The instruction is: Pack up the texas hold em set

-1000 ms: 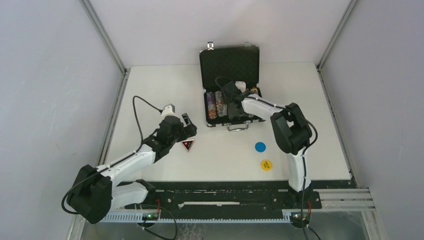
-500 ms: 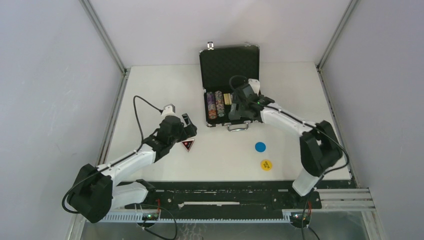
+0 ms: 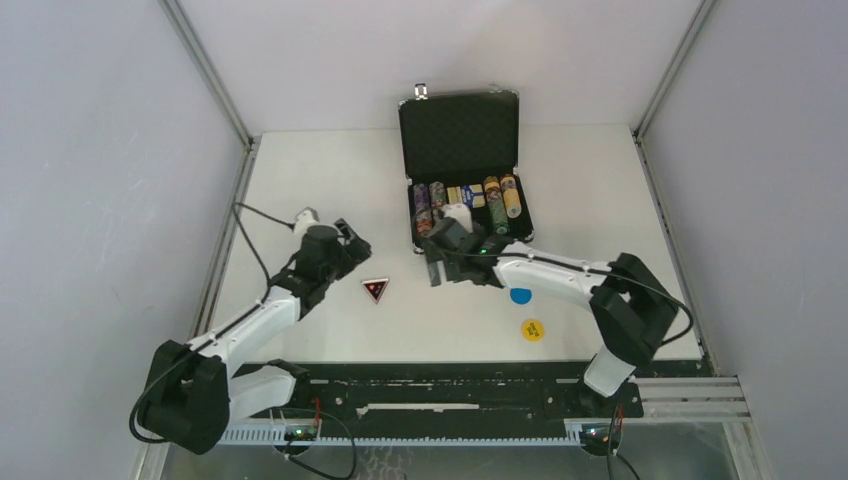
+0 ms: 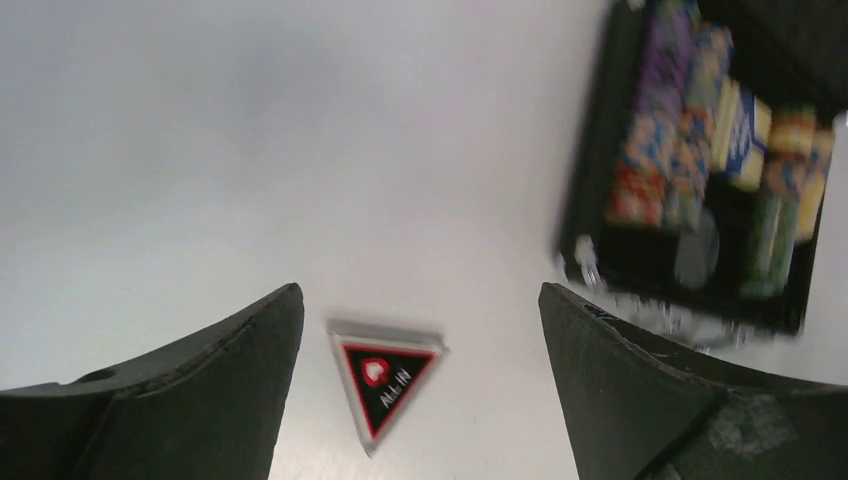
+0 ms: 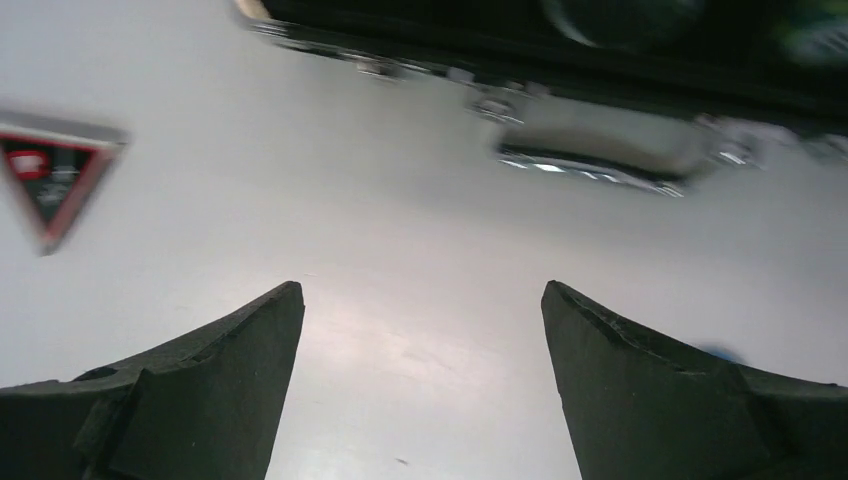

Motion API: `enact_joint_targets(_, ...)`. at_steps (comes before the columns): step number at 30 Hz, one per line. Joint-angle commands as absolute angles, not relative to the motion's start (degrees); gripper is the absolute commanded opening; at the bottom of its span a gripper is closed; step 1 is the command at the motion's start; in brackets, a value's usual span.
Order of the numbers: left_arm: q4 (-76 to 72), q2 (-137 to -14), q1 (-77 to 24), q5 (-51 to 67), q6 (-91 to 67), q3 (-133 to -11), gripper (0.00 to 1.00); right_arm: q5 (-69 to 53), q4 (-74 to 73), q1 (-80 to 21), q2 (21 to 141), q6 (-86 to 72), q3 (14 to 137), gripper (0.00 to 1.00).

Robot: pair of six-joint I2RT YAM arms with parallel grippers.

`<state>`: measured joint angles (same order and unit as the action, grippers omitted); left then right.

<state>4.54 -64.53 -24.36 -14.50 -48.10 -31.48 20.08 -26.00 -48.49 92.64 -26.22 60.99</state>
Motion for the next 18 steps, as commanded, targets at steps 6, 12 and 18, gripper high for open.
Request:
enact_joint_targets(6, 3.73, -62.6, -8.0, -6.95, -58.77, -24.81, 0.92, 17.25, -22.02, -58.03, 109.91, -16.47, 82.9, 0.98)
enact_joint_targets(12, 1.59, -63.79, -3.65, -3.32, -60.47, -22.39, 0.92, 14.5, -22.71, -61.12, 119.08, -12.85, 92.29, 1.0)
enact_joint_targets(18, 1.23, -62.68, -1.99, -3.67, -61.32, -20.93, 0.92, 9.93, -20.08, -61.15, 121.81, -11.78, 92.56, 1.0)
